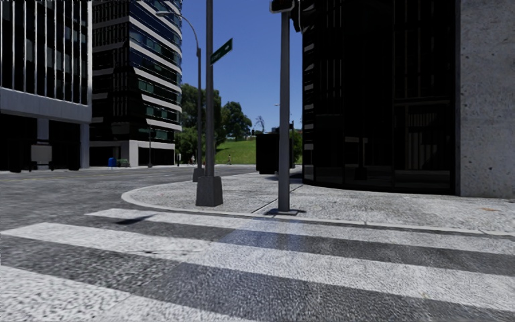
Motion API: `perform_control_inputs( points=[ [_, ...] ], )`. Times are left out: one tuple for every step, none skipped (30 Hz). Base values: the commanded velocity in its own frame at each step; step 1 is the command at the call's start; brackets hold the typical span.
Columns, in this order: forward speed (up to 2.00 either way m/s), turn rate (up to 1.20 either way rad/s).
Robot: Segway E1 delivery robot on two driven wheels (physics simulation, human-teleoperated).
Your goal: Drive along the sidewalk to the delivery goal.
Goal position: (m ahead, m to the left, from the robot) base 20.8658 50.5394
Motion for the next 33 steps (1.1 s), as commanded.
perform_control_inputs(
  points=[
    [0.00, -0.93],
    [0.00, -0.93],
    [0.00, -1.20],
    [0.00, -1.20],
    [0.00, -1.20],
    [0.00, -0.91],
    [0.00, -0.09],
    [0.00, -0.08],
    [0.00, -0.08],
    [0.00, -0.08],
    [0.00, -0.83],
    [0.00, -1.20],
    [0.00, -1.20],
    [0.00, -1.20],
    [0.00, -1.20],
    [0.00, -1.20],
    [0.00, -1.20],
    [0.00, 0.00],
    [0.00, 0.00],
    [0.00, 0.00],
    [0.00, 0.00],
    [0.00, 0.00],
    [0.00, 0.00],
    [0.71, 0.00],
    [1.09, 0.00],
    [1.09, 0.00],
    [1.25, 0.00],
    [1.45, 0.00],
    [1.56, 0.00],
    [1.60, 0.00],
    [1.60, 0.00],
    [1.60, 0.00],
    [1.60, 0.00]
  ],
)
